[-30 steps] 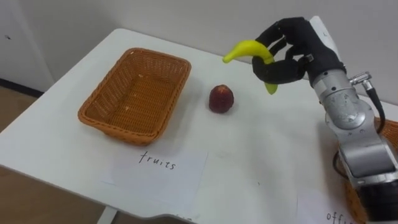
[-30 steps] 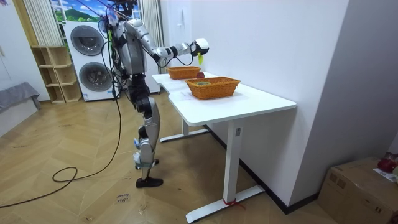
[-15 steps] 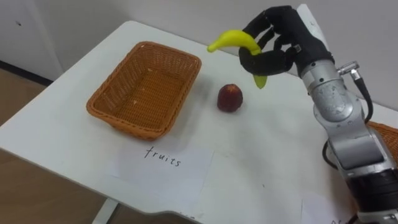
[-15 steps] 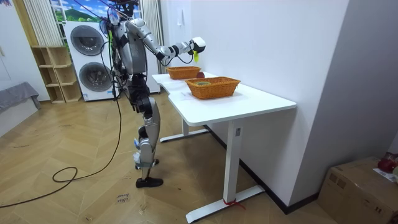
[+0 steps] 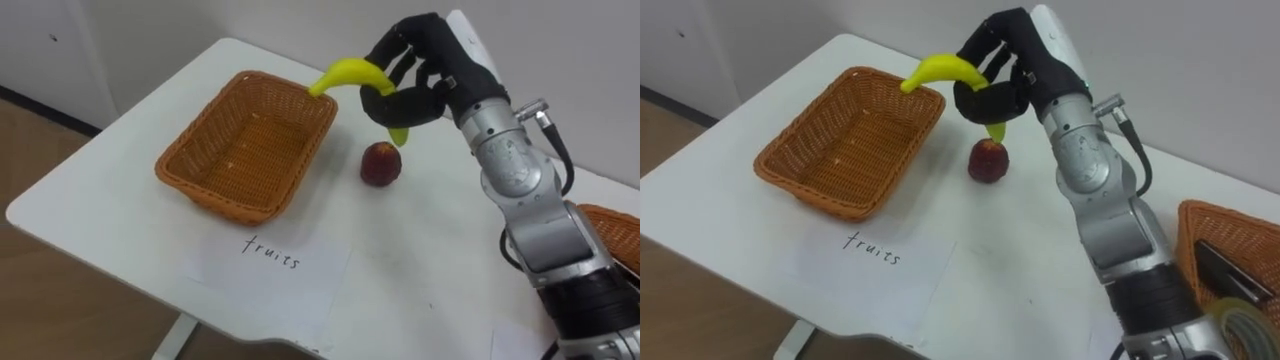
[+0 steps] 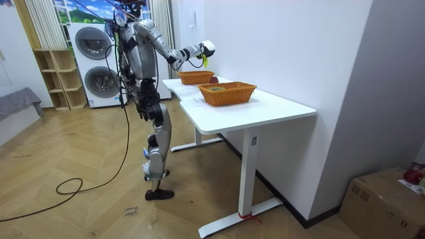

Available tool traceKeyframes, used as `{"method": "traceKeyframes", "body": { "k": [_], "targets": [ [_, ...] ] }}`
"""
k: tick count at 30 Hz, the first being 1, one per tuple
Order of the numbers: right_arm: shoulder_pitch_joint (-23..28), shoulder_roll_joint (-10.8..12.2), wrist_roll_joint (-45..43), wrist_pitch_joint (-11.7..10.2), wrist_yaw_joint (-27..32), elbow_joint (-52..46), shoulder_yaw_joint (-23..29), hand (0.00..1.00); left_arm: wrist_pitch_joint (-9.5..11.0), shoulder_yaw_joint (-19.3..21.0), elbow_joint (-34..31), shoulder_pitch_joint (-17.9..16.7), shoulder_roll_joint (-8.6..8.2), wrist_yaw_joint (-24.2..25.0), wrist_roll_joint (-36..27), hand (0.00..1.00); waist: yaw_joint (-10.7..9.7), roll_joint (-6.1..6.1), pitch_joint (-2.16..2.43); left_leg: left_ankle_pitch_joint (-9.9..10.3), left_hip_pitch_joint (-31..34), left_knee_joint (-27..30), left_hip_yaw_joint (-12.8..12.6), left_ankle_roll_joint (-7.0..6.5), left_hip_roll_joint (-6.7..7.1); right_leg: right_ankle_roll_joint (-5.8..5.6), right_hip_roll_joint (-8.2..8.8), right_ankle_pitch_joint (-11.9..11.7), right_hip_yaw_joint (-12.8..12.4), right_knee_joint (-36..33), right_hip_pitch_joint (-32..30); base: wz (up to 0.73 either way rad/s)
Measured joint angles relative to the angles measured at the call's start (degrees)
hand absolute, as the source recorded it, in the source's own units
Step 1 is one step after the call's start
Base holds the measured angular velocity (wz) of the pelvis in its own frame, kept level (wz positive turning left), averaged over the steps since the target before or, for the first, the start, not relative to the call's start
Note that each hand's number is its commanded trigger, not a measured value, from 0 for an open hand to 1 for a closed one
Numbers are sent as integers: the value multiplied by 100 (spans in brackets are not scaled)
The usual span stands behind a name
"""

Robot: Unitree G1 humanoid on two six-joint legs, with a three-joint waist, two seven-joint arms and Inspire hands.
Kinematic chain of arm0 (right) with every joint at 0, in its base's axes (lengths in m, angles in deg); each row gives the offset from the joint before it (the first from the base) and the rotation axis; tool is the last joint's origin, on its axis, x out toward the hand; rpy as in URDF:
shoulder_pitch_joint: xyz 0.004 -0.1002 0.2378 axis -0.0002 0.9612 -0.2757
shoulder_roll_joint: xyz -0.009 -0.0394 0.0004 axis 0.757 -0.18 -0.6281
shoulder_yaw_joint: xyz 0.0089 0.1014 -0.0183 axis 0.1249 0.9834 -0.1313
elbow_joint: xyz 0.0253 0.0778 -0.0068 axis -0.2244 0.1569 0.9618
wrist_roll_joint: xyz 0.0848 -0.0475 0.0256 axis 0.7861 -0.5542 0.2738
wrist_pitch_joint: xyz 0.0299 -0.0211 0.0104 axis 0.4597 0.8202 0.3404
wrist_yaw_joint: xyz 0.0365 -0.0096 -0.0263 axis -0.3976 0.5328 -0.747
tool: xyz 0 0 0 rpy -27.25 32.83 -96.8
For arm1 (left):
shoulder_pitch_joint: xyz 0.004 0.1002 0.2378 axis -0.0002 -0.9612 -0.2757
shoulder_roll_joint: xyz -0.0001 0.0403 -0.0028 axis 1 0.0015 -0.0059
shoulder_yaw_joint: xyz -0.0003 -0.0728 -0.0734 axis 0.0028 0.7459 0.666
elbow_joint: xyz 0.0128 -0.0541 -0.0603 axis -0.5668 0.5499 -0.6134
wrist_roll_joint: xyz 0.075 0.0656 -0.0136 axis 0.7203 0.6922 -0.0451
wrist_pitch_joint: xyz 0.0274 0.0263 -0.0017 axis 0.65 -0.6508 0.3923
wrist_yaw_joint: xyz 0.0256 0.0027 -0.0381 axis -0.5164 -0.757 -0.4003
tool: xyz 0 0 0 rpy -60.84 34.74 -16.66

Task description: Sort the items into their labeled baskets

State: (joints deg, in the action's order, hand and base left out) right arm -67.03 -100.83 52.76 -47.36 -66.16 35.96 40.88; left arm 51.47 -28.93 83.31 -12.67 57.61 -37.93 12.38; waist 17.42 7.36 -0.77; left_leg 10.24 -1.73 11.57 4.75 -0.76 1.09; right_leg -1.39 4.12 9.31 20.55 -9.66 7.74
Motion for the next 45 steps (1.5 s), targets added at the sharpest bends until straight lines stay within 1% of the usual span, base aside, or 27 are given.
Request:
{"method": "traceKeyframes", "body": {
  "k": [4,9,12,16,18,23,25,32,36,39,45],
  "targets": [
    [-232,12,2,15,-8,274,-221,100,-23,-80,5,-55,14,0,-2,0,28,-3,-2,-4,4,12,69,2,22,-20,11,12,38,-2,26,8],
    [-308,33,8,14,-35,306,-273,100,-46,-218,6,-48,7,9,-6,0,57,-3,-4,-15,22,15,167,-16,68,-33,46,20,103,-4,40,12],
    [-401,32,-3,14,-25,310,-359,100,-49,-217,11,-34,9,25,-4,0,101,2,-7,-15,43,11,184,-17,74,-34,52,21,164,-2,37,3],
    [-509,55,-270,14,-15,342,-583,100,-49,-222,11,29,10,26,-5,0,173,1,-9,-15,61,7,211,-17,74,-43,50,27,195,3,34,4],
    [-538,90,-371,14,-19,341,-687,100,-53,-223,11,22,11,32,-4,0,174,1,-9,-15,75,8,236,-17,75,-44,50,27,251,3,34,8],
    [-559,119,-382,14,-19,341,-709,100,-89,-225,11,1,11,73,-2,0,190,3,-7,-16,111,16,327,-18,93,-45,57,28,326,2,34,10],
    [-582,124,-376,14,-19,341,-711,100,-121,-225,9,-7,12,73,-4,0,207,1,-8,-16,113,15,333,-18,93,-47,57,29,336,2,35,2],
    [-581,146,-414,21,-23,342,-892,100,-123,-225,-20,27,28,123,-2,0,298,-4,-12,-16,143,8,334,-18,94,-51,62,32,344,3,2,0],
    [-584,283,-406,60,-29,394,-894,100,-122,-217,-24,31,15,123,2,0,406,2,-10,-19,137,33,324,-23,100,-51,70,32,338,-1,-5,0],
    [-585,290,-390,61,-29,555,-893,100,-122,-217,-98,18,-14,124,2,0,493,4,-12,-25,148,23,333,-34,120,-53,91,33,348,-1,-4,1],
    [-590,374,-389,69,-56,658,-894,100,-131,-212,-126,8,-10,126,2,0,543,41,-24,-39,224,25,340,-57,163,-65,124,40,376,-1,-55,1]
  ]
}}
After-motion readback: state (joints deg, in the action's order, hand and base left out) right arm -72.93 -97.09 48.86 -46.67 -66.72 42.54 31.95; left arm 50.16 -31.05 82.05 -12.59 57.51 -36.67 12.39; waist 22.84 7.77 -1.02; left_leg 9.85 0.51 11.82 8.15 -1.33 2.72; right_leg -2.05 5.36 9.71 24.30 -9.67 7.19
